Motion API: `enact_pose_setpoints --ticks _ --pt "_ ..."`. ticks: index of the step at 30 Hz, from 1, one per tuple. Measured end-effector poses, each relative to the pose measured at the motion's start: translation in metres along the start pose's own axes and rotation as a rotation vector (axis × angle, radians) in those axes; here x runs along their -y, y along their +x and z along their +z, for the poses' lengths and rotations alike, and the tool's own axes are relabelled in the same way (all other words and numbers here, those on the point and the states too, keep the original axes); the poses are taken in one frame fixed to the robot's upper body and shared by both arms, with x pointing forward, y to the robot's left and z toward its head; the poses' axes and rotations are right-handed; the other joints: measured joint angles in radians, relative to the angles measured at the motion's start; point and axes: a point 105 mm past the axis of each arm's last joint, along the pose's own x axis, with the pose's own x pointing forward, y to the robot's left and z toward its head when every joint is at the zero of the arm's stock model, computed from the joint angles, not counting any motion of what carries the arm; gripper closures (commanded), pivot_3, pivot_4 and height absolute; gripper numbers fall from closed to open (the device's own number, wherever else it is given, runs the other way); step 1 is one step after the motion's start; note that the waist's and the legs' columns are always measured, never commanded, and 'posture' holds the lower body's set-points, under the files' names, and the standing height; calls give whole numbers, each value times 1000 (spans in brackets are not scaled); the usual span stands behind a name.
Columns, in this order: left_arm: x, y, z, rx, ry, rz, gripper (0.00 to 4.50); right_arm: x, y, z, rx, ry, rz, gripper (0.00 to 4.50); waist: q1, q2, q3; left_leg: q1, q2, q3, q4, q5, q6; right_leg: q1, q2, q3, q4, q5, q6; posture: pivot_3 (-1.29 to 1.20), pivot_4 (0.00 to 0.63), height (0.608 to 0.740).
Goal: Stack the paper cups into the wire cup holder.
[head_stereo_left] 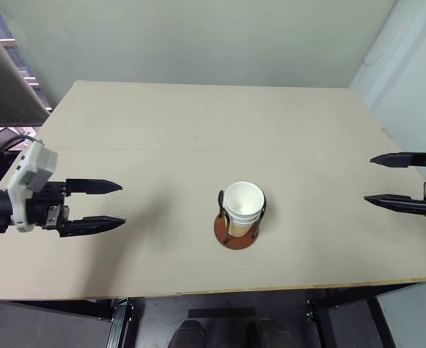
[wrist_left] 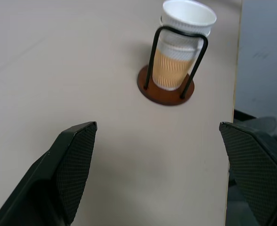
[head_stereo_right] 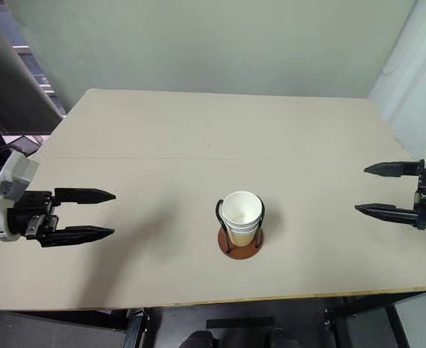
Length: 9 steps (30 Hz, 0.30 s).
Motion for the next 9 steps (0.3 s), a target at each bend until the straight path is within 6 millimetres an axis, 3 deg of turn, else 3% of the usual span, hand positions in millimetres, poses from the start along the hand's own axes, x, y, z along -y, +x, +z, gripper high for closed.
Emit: enact_pose_setpoints --ticks 9 --pt "1 2 -3 10 -14 13 49 0 8 0 3 2 26 0 -6 0 0 -1 0 0 -2 -1 -2 -2 0 1 0 0 0 0 150 740"
